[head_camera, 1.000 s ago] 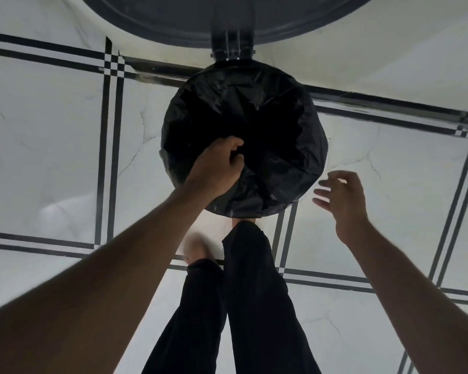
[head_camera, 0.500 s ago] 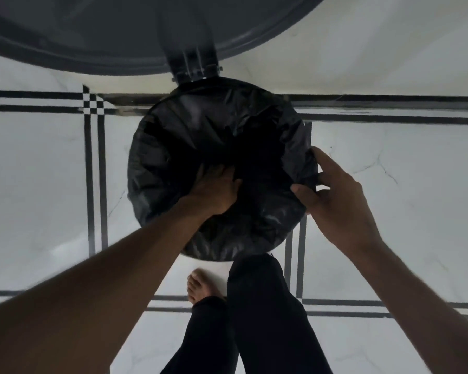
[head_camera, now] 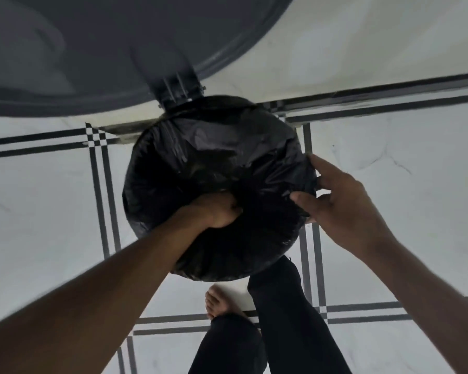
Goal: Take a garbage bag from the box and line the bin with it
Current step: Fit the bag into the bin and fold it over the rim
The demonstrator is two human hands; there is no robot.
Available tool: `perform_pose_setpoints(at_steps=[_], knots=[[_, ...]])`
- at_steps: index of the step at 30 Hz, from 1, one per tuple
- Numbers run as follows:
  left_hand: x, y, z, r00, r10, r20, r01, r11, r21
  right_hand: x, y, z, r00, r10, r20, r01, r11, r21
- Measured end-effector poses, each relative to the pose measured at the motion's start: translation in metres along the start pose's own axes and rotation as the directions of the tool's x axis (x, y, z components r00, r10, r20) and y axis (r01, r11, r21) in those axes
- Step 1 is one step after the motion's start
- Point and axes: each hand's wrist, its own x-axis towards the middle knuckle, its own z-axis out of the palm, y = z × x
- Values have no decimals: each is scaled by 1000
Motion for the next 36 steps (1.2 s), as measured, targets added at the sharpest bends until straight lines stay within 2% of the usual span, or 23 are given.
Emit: perform_pose_setpoints(at_steps=[4,8,10,12,15,19,22,25,30,33,36], knots=[[-49,-2,-28,990,141,15,-141,990,1,2,-11,-5,998,34,53,-33,999,-24],[-47,1,-64,944,231,-235,-246,968,-38,3,-10,-6,996,54,65,-54,998,-13],[-24,0,-82,943,197,-269,-217,975,-49,3,-9,-6,996,58,68,-57,998,-17],[1,0,-93,961,103,-256,-127,989,-79,4,-7,-6,997,44,64,-43,999,-19],[25,11,-88,959,25,-282,-62,990,-123,5,-6,-5,998,37,59,-38,999,5],[14,22,-36,868,47,-495,17,992,126,2,-5,-4,997,61,48,-63,997,42],[3,16,1,834,129,-537,-9,976,220,3,-6,-3,996,75,41,-76,997,22],[8,8,20,864,181,-469,-34,952,305,4,-6,-3,996,79,46,-80,996,28],[35,-21,15,979,-11,-204,89,921,378,4,-5,-3,996,77,38,-79,996,37],[49,-37,13,991,-105,-80,128,915,383,6,-1,-3,997,64,42,-65,997,33],[55,-47,9,990,-132,-48,141,932,333,8,0,-4,996,62,56,-66,996,60]])
